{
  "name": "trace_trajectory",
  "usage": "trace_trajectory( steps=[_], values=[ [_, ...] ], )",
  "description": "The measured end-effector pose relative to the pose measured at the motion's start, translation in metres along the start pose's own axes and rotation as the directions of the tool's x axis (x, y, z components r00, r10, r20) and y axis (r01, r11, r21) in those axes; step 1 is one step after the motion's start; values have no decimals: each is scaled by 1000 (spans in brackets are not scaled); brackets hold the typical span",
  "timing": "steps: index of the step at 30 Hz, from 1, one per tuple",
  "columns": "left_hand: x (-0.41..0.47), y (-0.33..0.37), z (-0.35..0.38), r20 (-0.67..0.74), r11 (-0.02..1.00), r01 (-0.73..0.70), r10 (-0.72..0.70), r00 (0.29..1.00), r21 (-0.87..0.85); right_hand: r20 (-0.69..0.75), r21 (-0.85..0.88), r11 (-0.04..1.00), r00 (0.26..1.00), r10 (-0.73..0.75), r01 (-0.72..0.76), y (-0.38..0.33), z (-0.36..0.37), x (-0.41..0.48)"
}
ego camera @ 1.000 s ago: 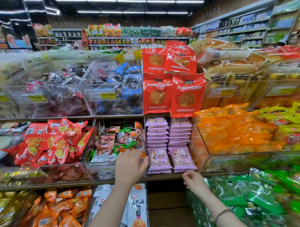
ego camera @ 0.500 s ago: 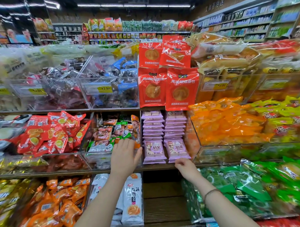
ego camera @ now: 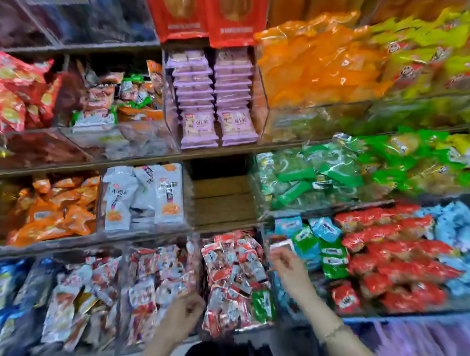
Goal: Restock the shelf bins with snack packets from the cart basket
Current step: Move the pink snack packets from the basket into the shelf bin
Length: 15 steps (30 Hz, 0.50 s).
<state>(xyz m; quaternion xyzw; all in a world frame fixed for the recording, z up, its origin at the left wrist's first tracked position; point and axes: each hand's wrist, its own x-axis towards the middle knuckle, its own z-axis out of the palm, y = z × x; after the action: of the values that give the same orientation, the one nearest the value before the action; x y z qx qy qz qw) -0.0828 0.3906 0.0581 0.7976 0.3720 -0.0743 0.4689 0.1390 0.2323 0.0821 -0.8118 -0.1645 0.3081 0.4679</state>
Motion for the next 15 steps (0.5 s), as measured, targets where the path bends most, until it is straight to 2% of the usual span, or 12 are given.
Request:
trace_trajectory(
  steps=[2, 4, 6, 11, 15],
  values=[
    [-28, -38, 29, 160, 992, 117, -124, 979, 49, 66, -103, 991, 994, 92, -84, 36, 1, -29],
    [-54, -71, 48, 177, 967, 252, -256, 950, 43, 177, -249, 957, 964, 198, -151, 71, -1, -57],
    [-72, -94, 58, 176, 925, 377, -379, 908, 45, 216, -323, 921, 931, 295, -217, 103, -1, -86],
    [-96, -119, 69, 221, 873, 480, -487, 845, 84, 131, -277, 828, 834, 536, -488, 176, 1, -158],
    [-122, -122, 86, 194, 855, 517, -515, 835, 43, 25, -254, 804, 827, 561, -538, 220, 0, -213]
  ],
)
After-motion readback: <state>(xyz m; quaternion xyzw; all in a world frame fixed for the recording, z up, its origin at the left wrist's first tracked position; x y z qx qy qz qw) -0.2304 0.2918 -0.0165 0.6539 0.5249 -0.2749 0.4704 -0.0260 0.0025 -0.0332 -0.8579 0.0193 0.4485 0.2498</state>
